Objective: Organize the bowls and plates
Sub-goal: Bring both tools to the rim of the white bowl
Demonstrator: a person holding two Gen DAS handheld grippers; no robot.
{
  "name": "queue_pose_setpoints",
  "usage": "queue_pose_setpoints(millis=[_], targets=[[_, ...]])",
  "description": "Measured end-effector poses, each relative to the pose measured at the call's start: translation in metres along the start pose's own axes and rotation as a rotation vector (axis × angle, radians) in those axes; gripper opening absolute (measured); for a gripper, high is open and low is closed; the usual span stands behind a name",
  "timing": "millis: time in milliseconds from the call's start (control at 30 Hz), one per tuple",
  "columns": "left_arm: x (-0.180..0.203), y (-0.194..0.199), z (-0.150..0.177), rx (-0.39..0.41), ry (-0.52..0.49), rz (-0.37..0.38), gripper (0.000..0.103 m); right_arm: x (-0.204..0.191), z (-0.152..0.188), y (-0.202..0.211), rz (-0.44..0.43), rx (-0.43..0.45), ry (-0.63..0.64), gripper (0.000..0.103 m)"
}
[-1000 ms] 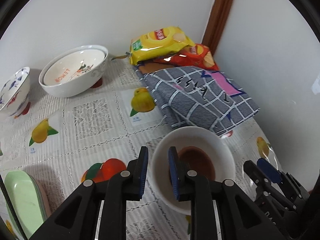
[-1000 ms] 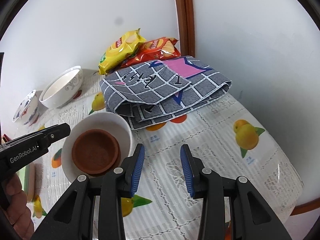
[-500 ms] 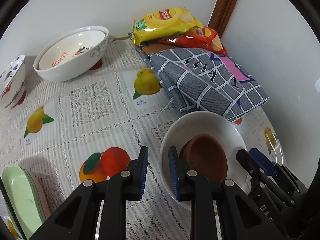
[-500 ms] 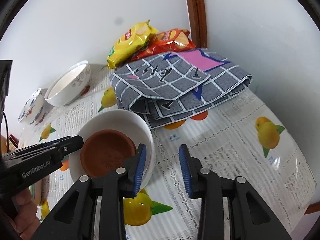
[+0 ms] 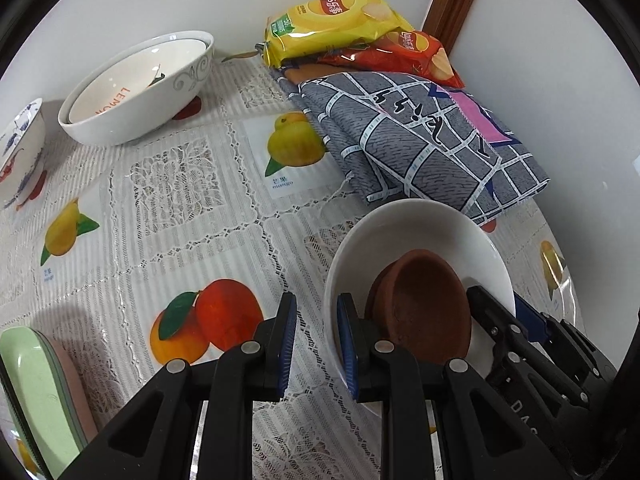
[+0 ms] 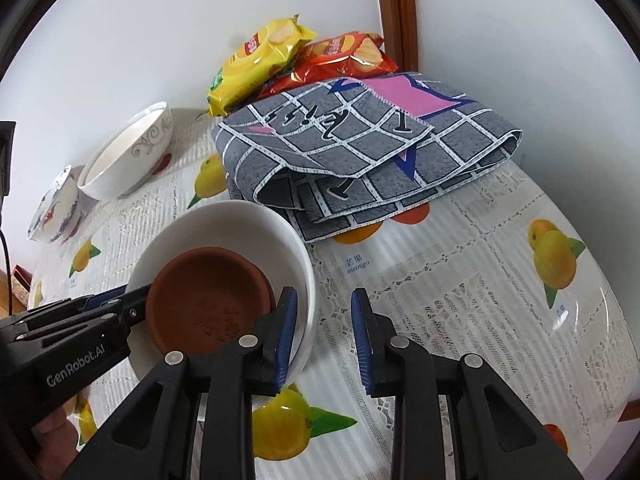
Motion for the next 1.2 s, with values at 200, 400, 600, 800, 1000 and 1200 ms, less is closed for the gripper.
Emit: queue_pose_setpoints(millis=[200,400,600,800,1000,1200], targets=[[0.0,-0.003,0.0,-0.005,-0.003,0.002,0.02,0.002,0.001,-0.007,0.03,-0.014,-0.01,0.034],[0.003,-0.007,0.001,0.0,-0.021,-0.015,0.02,0.007,0.001,-0.008,0.041,-0.011,-0.024,0.041],[0.003,-0.006,0.001,0.005,-0.026,-0.02,0.02,0.011,0.0,-0.01,0.034,-0.022,-0.044,0.046],[0.005,-0.007,0.001,0.014,-0.042,-0.038,0.019,0.01,0.001,-0.009,0.042,-0.012,-0.041,0.048],[0.006,-0.007,0.0,0.016,-0.046,-0.038,0.019,0.011,0.003,-0.008,0.028,0.006,-0.045,0.048],[0.005,-0.007,0.0,0.014,-0.035,-0.027,0.018,0.01,0.004,-0.007,0.038,0.026,-0.039,0.048]])
Point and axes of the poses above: each gripper's, at about its wrist camera, not at the fingertips, and y roughly against the way its jaws point, x to its right, z to its underside, the point moved 4 cm from there along -y, roughly the way its jaws point, and after that the axes turned 1 degree about -z, right-handed, at the moved point
